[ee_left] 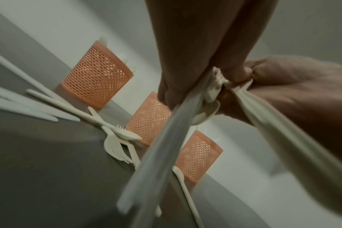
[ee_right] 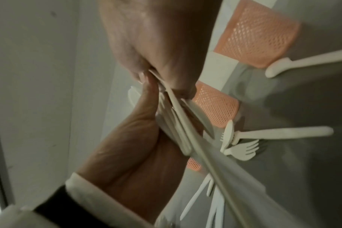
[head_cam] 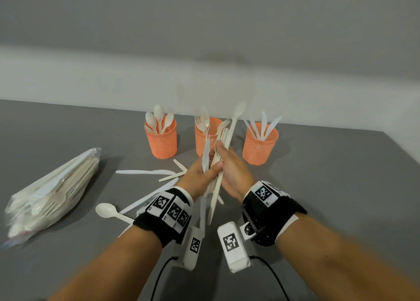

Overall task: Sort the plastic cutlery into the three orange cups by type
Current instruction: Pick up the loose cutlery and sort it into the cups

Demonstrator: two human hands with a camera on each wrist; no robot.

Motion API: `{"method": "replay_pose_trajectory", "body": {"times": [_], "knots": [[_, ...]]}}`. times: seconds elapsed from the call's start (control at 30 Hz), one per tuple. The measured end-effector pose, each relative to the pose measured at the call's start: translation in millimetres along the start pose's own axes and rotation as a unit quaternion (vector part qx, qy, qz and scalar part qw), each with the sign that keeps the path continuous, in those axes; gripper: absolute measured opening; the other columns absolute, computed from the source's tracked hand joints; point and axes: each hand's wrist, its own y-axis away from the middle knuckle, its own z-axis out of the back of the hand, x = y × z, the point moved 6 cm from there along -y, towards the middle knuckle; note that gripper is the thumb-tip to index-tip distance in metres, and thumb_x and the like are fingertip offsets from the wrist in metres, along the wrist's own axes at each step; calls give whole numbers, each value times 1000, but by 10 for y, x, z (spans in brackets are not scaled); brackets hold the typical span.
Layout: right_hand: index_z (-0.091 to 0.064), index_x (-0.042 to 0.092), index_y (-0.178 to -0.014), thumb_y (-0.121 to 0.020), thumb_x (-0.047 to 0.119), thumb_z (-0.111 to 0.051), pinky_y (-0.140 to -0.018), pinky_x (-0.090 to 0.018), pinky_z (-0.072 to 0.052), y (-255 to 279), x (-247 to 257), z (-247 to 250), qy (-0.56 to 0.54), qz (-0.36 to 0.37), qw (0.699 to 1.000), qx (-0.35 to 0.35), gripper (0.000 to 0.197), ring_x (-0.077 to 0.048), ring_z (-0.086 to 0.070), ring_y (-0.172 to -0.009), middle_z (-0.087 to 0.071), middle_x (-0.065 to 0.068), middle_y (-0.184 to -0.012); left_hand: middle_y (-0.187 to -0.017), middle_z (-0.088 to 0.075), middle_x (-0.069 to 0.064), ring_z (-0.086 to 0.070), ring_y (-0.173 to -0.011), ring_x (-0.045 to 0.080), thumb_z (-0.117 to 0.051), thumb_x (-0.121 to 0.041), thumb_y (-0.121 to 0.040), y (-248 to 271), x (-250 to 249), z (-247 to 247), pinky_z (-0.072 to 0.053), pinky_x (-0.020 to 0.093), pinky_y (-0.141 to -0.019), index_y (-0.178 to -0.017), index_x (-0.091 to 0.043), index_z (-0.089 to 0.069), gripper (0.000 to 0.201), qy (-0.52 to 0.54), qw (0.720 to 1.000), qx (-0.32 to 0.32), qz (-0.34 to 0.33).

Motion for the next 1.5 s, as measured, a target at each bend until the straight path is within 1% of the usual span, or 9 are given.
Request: {"method": "replay_pose_trajectory", "body": {"times": [0.1,0.17,0.43,0.57,0.77,0.9,1.0,1.27,1.5], "knots": [[-45,21,-135,-97,38,-40,-114,-41,-31,-19,-9,-60,-21,4,1000,1,42,-17,-47,-128,-54,-3,-136,-134,-46,-5,-44,-125,9,-43,-23,-96,-28,-15,28,-35,22,-106,-141,-16,-32,47,-56,998,19,-24],[-37,22,-140,-97,35,-41,-115,-39,-29,-31,18,-88,-8,22,1000,-16,46,-14,-46,-129,-51,-1,-138,-134,-49,-1,-45,-123,8,-41,-23,-96,-30,-49,35,-36,10,-100,-140,-12,-35,45,-87,995,33,-39],[-27,27,-144,-94,49,-35,-117,-40,-23,-106,185,-173,140,43,989,21,55,-14,-31,-139,-34,2,-150,-96,-66,1,-63,-79,-7,-53,-15,-92,-76,-169,176,-49,13,-74,-111,-8,-57,21,-55,997,8,-59],[-20,30,-146,-95,51,-31,-117,-39,-24,-164,215,-183,175,38,982,56,56,-12,-28,-140,-30,5,-152,-88,-65,21,-64,-84,23,-59,-13,-86,-117,-155,215,-50,32,-79,-98,8,-61,24,25,999,-1,-35],[-19,36,-145,-98,41,-34,-102,-35,-43,-202,241,-214,216,37,972,89,49,-13,-42,-127,-34,8,-147,-53,-57,-4,-55,-54,13,-54,-10,-78,-147,-174,259,-45,22,-57,-69,-3,-56,12,42,999,-6,-11],[-45,30,-128,-100,38,-30,-79,-34,-51,-165,419,-66,186,77,979,-4,33,-16,-53,-88,-56,4,-104,-42,-49,-8,-46,-41,6,-52,-9,-87,-145,-203,395,-39,17,-49,-57,-10,-49,31,45,998,-49,1],[-50,12,-117,-100,37,-28,-57,-23,-36,-89,376,-29,282,47,958,-10,38,-11,-42,-59,-45,4,-67,-45,-43,-6,-37,-46,16,-55,-23,-79,-177,-173,590,-33,29,-54,-52,-16,-48,30,91,989,-119,10],[-37,11,-90,-101,20,-29,-55,-15,-32,149,76,-371,481,118,865,82,16,-10,-40,-65,-43,2,-72,-68,-48,3,-56,-45,7,-49,-17,-92,-183,-88,758,-46,16,-43,-81,-10,-50,12,229,943,-233,68],[-49,2,-110,-100,22,-34,-69,-29,-34,149,125,-399,523,111,841,80,27,-20,-48,-83,-56,-12,-94,-70,-68,3,-66,-57,9,-45,-9,-92,-206,-10,729,-56,25,-56,-96,-6,-55,12,363,905,-210,71]]}}
